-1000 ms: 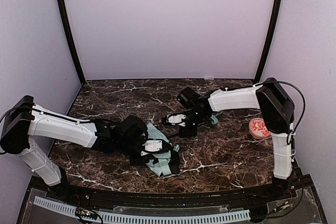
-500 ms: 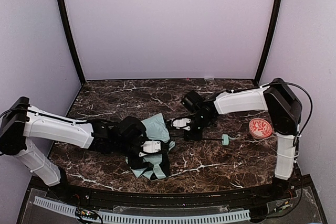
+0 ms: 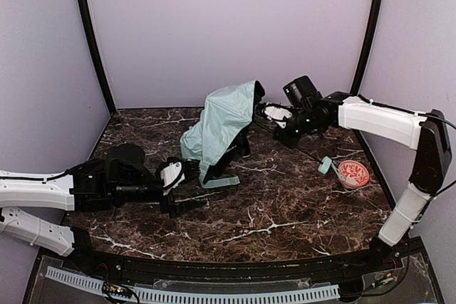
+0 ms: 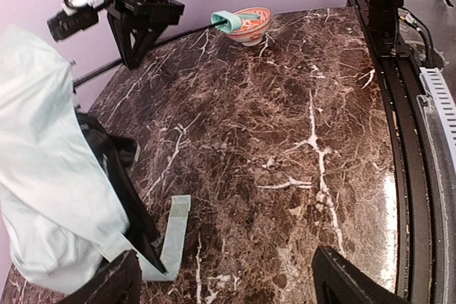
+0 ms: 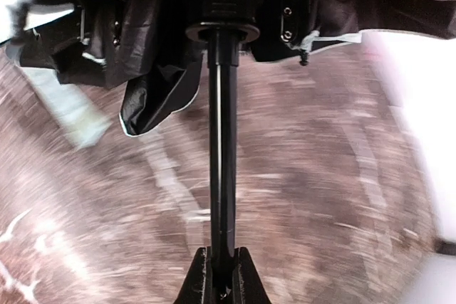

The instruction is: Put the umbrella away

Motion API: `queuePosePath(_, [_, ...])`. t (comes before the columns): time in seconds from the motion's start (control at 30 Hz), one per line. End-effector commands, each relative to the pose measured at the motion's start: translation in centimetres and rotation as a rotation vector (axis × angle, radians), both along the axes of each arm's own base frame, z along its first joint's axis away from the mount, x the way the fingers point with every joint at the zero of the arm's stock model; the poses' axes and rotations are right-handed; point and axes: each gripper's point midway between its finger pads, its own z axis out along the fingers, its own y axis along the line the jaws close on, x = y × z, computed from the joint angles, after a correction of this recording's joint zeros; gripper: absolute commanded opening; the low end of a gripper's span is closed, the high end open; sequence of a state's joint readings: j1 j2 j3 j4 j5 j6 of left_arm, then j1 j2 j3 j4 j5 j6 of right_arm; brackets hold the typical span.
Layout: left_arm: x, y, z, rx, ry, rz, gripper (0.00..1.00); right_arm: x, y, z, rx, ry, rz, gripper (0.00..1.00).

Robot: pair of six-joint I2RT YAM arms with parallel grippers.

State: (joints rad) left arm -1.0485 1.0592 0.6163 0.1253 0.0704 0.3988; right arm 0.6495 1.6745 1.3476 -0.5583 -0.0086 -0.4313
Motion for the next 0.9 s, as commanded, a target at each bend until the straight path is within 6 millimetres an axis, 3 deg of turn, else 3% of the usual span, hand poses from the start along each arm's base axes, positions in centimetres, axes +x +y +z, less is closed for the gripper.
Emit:
queuePosePath(0.0, [2.3, 0.4, 1.1, -0.054, 0.020, 0.107, 0.84, 7.5, -5.6, 10.2, 0.032, -0.328, -0.376, 0.00])
queuePosePath(0.1, [4.0, 0.9, 0.7, -0.036, 0.048, 0.177, 0.82, 10.8, -11.9, 15.8, -0.023, -0.498, -0.654, 0.00])
queuePosePath(0.17, [4.8, 1.1, 0.4, -0.021, 0.055, 0.207, 0.81, 11.7, -14.9, 19.7, -0.071, -0.616, -0.781, 0.00])
queuePosePath(0.27, [5.2, 1.4, -0.1, 0.001, 0.052, 0.230, 0.81, 11.8, -17.1, 23.4, -0.166, -0.756, -0.873, 0.00])
queuePosePath(0.37, [5.4, 1.6, -0.2, 0.000, 0.043, 0.243, 0.81, 11.3, -16.4, 22.9, -0.286, -0.805, -0.854, 0.00])
queuePosePath(0.43, [5.4, 1.6, -0.3, 0.002, 0.041, 0.242, 0.81, 10.7, -14.4, 20.6, -0.363, -0.808, -0.796, 0.00])
queuePosePath(0.5, [5.4, 1.6, -0.5, 0.007, 0.043, 0.241, 0.81, 9.7, -11.6, 16.9, -0.417, -0.784, -0.699, 0.00])
queuePosePath(0.6, [5.4, 1.6, -0.7, 0.022, 0.041, 0.240, 0.81, 7.2, -6.4, 8.9, -0.437, -0.652, -0.466, 0.00])
queuePosePath(0.73, [5.3, 1.8, -1.2, 0.045, 0.042, 0.235, 0.81, 0.9, -0.2, -1.8, -0.461, -0.421, -0.170, 0.00])
queuePosePath(0.87, [5.0, 1.7, -2.0, 0.087, 0.041, 0.206, 0.82, -6.1, 3.2, -9.2, -0.437, -0.242, 0.067, 0.00])
